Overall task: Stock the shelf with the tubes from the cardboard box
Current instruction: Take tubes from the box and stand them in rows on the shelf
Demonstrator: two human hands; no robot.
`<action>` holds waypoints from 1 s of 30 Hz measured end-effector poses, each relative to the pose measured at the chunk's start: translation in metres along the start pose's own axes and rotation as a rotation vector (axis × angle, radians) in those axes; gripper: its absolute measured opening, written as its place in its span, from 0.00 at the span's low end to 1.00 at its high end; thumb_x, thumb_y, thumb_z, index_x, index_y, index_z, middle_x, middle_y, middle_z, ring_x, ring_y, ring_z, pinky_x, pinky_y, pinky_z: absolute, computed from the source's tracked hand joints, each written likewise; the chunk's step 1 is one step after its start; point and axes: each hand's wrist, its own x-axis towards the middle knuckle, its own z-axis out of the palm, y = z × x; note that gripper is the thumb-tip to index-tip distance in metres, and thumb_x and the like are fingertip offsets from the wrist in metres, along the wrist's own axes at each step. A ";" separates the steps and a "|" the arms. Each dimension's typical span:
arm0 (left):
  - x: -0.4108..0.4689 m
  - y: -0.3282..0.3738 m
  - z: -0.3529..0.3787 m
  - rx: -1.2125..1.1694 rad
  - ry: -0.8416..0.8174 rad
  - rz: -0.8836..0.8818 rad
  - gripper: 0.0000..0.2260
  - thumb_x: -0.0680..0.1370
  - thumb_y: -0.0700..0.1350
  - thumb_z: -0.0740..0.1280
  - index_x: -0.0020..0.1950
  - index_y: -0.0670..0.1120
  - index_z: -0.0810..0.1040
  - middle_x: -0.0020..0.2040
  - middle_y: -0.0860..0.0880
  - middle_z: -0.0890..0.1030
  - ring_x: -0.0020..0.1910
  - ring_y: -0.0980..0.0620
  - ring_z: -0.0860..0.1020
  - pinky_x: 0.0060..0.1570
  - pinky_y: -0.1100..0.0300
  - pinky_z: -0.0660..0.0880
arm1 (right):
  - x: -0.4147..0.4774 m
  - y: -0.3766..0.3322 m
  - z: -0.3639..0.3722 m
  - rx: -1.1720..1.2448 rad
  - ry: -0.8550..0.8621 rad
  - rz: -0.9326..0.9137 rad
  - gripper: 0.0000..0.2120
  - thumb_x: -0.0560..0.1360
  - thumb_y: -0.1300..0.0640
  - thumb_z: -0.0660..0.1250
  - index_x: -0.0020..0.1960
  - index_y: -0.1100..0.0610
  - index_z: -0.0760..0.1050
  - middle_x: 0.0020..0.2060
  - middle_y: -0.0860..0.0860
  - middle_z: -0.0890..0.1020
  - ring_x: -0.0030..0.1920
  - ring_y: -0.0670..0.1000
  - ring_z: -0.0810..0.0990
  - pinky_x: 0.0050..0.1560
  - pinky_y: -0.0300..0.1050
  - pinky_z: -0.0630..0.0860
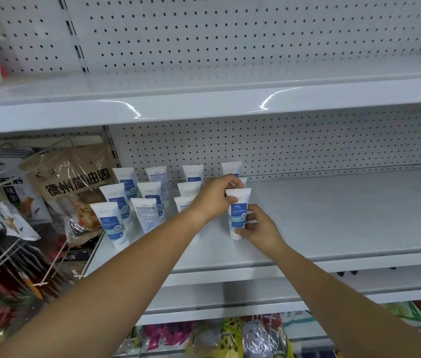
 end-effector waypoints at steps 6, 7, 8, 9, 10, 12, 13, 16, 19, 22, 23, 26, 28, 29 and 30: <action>-0.005 0.000 -0.002 0.023 -0.037 -0.008 0.14 0.75 0.35 0.71 0.53 0.53 0.76 0.53 0.50 0.81 0.52 0.50 0.80 0.55 0.55 0.78 | -0.002 -0.001 0.001 -0.024 -0.022 0.007 0.22 0.71 0.62 0.75 0.60 0.49 0.71 0.52 0.48 0.81 0.50 0.48 0.83 0.54 0.45 0.79; -0.005 0.000 -0.002 0.029 -0.042 -0.007 0.14 0.75 0.36 0.71 0.53 0.53 0.76 0.54 0.50 0.81 0.52 0.50 0.80 0.54 0.56 0.78 | -0.002 -0.001 0.001 -0.027 -0.022 0.010 0.22 0.71 0.62 0.75 0.61 0.50 0.70 0.53 0.48 0.80 0.50 0.48 0.83 0.55 0.46 0.79; -0.005 0.001 -0.001 0.034 -0.043 -0.006 0.14 0.75 0.36 0.71 0.53 0.53 0.75 0.55 0.49 0.81 0.52 0.50 0.79 0.54 0.57 0.78 | -0.003 -0.001 0.001 -0.029 -0.020 0.009 0.23 0.71 0.62 0.75 0.61 0.50 0.70 0.52 0.48 0.80 0.50 0.48 0.83 0.56 0.46 0.79; -0.005 0.001 -0.001 0.035 -0.043 -0.004 0.14 0.75 0.36 0.71 0.53 0.54 0.75 0.55 0.49 0.81 0.52 0.50 0.79 0.53 0.58 0.77 | -0.003 -0.001 0.002 -0.028 -0.015 0.009 0.23 0.72 0.62 0.74 0.61 0.50 0.70 0.52 0.48 0.80 0.50 0.49 0.82 0.56 0.46 0.79; -0.005 0.001 -0.001 0.037 -0.043 0.000 0.15 0.75 0.36 0.71 0.53 0.54 0.75 0.55 0.50 0.81 0.52 0.50 0.79 0.52 0.60 0.77 | -0.003 -0.002 0.002 -0.026 -0.012 0.008 0.23 0.72 0.62 0.74 0.61 0.51 0.70 0.52 0.48 0.80 0.50 0.49 0.82 0.56 0.46 0.79; -0.005 0.001 -0.001 0.043 -0.044 0.005 0.15 0.76 0.36 0.70 0.52 0.54 0.74 0.55 0.50 0.81 0.52 0.51 0.79 0.50 0.61 0.76 | -0.003 -0.002 0.002 -0.027 -0.013 0.011 0.22 0.72 0.62 0.74 0.61 0.50 0.70 0.52 0.48 0.80 0.50 0.49 0.82 0.56 0.46 0.79; -0.005 0.001 -0.001 0.047 -0.043 0.007 0.15 0.76 0.36 0.70 0.52 0.55 0.74 0.55 0.50 0.81 0.52 0.51 0.79 0.50 0.61 0.76 | -0.003 -0.002 0.002 -0.027 -0.015 0.011 0.22 0.72 0.62 0.74 0.61 0.50 0.70 0.52 0.48 0.80 0.50 0.49 0.82 0.56 0.47 0.79; -0.004 0.000 -0.001 0.052 -0.037 0.014 0.15 0.75 0.36 0.71 0.51 0.55 0.74 0.54 0.50 0.81 0.51 0.50 0.80 0.52 0.58 0.78 | -0.003 -0.002 0.002 -0.035 -0.021 0.016 0.23 0.72 0.62 0.74 0.61 0.50 0.70 0.53 0.47 0.80 0.51 0.48 0.82 0.56 0.47 0.78; -0.003 -0.002 -0.001 0.058 -0.037 0.023 0.15 0.75 0.36 0.71 0.52 0.55 0.74 0.54 0.49 0.81 0.51 0.50 0.80 0.53 0.55 0.78 | -0.003 -0.001 0.002 -0.043 -0.020 0.019 0.23 0.72 0.61 0.74 0.62 0.50 0.69 0.53 0.47 0.80 0.51 0.48 0.82 0.57 0.46 0.78; -0.003 -0.001 -0.001 0.077 -0.045 0.026 0.14 0.75 0.37 0.70 0.54 0.54 0.75 0.56 0.50 0.81 0.52 0.50 0.80 0.53 0.55 0.79 | -0.003 -0.001 0.001 -0.061 -0.025 0.028 0.22 0.72 0.60 0.74 0.61 0.50 0.70 0.53 0.47 0.81 0.51 0.48 0.82 0.57 0.46 0.78; -0.003 -0.001 -0.001 0.096 -0.047 0.032 0.14 0.75 0.37 0.70 0.54 0.53 0.75 0.56 0.50 0.81 0.52 0.50 0.80 0.53 0.55 0.79 | -0.004 -0.002 0.000 -0.067 -0.026 0.031 0.21 0.72 0.61 0.74 0.60 0.50 0.71 0.52 0.46 0.81 0.50 0.47 0.82 0.57 0.47 0.78; -0.004 -0.002 0.000 0.165 -0.054 0.063 0.14 0.74 0.38 0.70 0.57 0.52 0.77 0.56 0.50 0.81 0.53 0.50 0.79 0.54 0.53 0.78 | -0.008 -0.003 -0.006 -0.138 -0.032 0.008 0.20 0.72 0.63 0.73 0.60 0.50 0.73 0.50 0.47 0.82 0.49 0.46 0.82 0.59 0.48 0.78; -0.006 -0.003 -0.001 0.223 -0.054 0.069 0.18 0.73 0.40 0.71 0.61 0.51 0.78 0.58 0.51 0.80 0.55 0.51 0.78 0.56 0.53 0.77 | -0.010 -0.005 -0.016 -0.245 -0.033 -0.034 0.21 0.72 0.64 0.72 0.62 0.51 0.74 0.51 0.48 0.82 0.50 0.48 0.82 0.60 0.49 0.78; -0.007 -0.003 -0.003 0.244 -0.052 0.064 0.20 0.73 0.42 0.72 0.64 0.52 0.77 0.60 0.51 0.80 0.57 0.51 0.78 0.58 0.53 0.76 | -0.010 -0.007 -0.024 -0.305 -0.036 -0.051 0.22 0.72 0.64 0.71 0.63 0.52 0.74 0.51 0.49 0.81 0.51 0.49 0.81 0.61 0.50 0.77; -0.008 -0.003 -0.005 0.264 -0.048 0.058 0.22 0.73 0.45 0.72 0.67 0.52 0.76 0.61 0.51 0.79 0.58 0.51 0.77 0.59 0.53 0.75 | -0.009 -0.010 -0.033 -0.370 -0.040 -0.066 0.22 0.73 0.64 0.71 0.65 0.53 0.73 0.53 0.50 0.80 0.53 0.49 0.80 0.61 0.50 0.77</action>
